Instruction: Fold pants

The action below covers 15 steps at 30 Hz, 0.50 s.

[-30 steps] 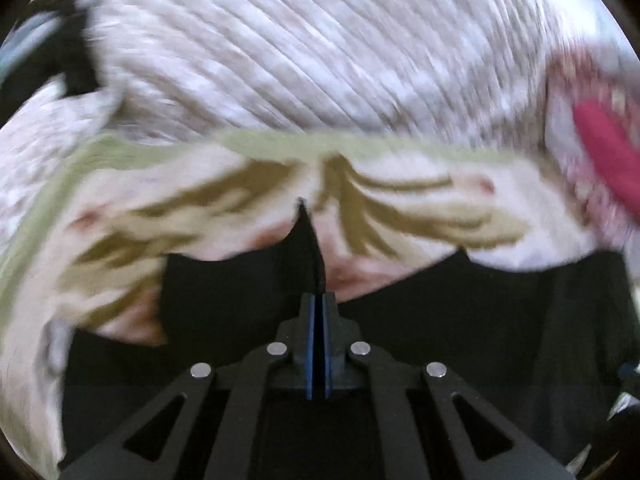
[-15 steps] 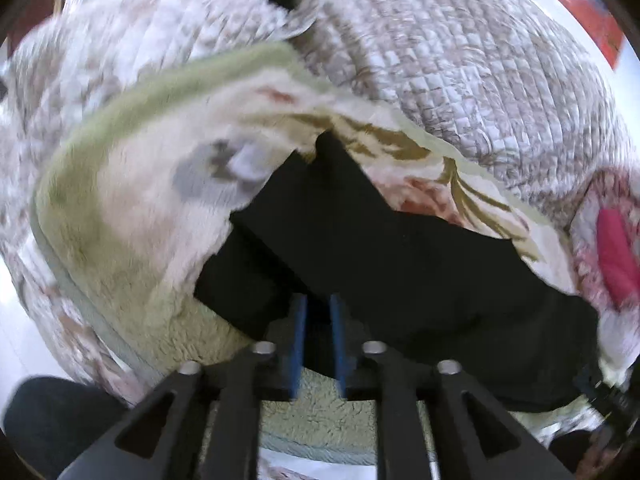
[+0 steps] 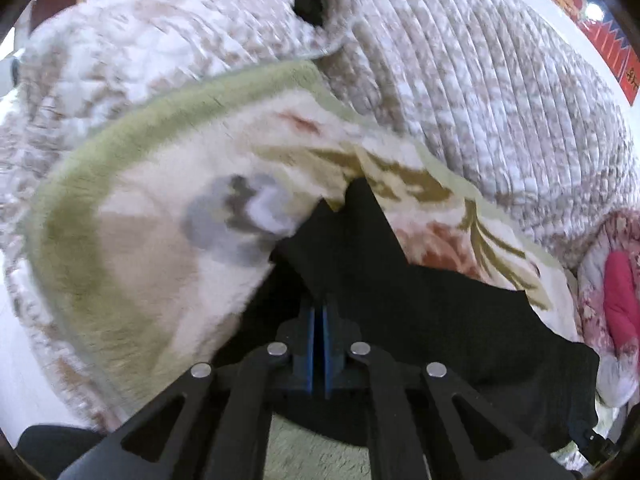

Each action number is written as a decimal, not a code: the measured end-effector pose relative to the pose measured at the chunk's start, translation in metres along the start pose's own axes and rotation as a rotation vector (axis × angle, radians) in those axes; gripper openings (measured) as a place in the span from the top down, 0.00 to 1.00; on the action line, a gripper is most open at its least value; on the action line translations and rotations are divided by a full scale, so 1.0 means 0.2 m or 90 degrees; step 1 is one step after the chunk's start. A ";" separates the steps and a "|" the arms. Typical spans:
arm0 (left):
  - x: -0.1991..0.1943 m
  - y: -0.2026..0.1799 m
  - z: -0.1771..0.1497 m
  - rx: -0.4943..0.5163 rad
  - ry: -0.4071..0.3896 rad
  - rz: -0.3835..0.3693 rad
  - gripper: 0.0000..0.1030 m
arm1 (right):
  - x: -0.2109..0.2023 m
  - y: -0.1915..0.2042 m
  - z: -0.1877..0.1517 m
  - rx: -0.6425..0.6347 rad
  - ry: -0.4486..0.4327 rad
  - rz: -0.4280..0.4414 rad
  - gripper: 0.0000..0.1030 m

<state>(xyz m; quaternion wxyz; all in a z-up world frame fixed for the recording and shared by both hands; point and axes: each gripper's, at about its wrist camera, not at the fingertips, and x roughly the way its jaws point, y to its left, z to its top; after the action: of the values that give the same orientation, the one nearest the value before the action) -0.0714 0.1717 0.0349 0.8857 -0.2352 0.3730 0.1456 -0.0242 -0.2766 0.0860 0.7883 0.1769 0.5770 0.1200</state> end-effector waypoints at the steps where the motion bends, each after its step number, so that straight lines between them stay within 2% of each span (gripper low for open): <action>1: -0.04 0.00 -0.02 0.000 -0.011 0.007 0.96 | 0.00 0.00 0.00 -0.001 -0.002 -0.001 0.47; 3: -0.09 0.01 -0.07 0.001 -0.016 0.021 0.96 | 0.01 -0.02 0.00 0.005 -0.003 -0.005 0.47; 5: -0.09 0.01 -0.12 0.012 0.004 0.035 0.95 | 0.02 -0.04 0.01 0.016 0.002 -0.007 0.47; 8: -0.07 0.06 -0.16 -0.004 0.035 0.071 0.91 | 0.03 -0.05 0.01 0.024 0.006 -0.009 0.47; 11: -0.13 0.12 -0.12 -0.026 0.004 0.101 0.91 | 0.01 -0.06 0.01 0.021 0.002 -0.016 0.47; 15: -0.19 0.09 -0.05 -0.014 -0.026 0.091 0.91 | -0.07 -0.11 0.03 0.045 -0.039 -0.042 0.47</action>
<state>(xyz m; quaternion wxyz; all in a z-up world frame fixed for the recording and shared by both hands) -0.1108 0.1785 0.0502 0.8777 -0.2146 0.3694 0.2171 -0.0230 -0.3030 0.0906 0.8023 0.1893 0.5621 0.0679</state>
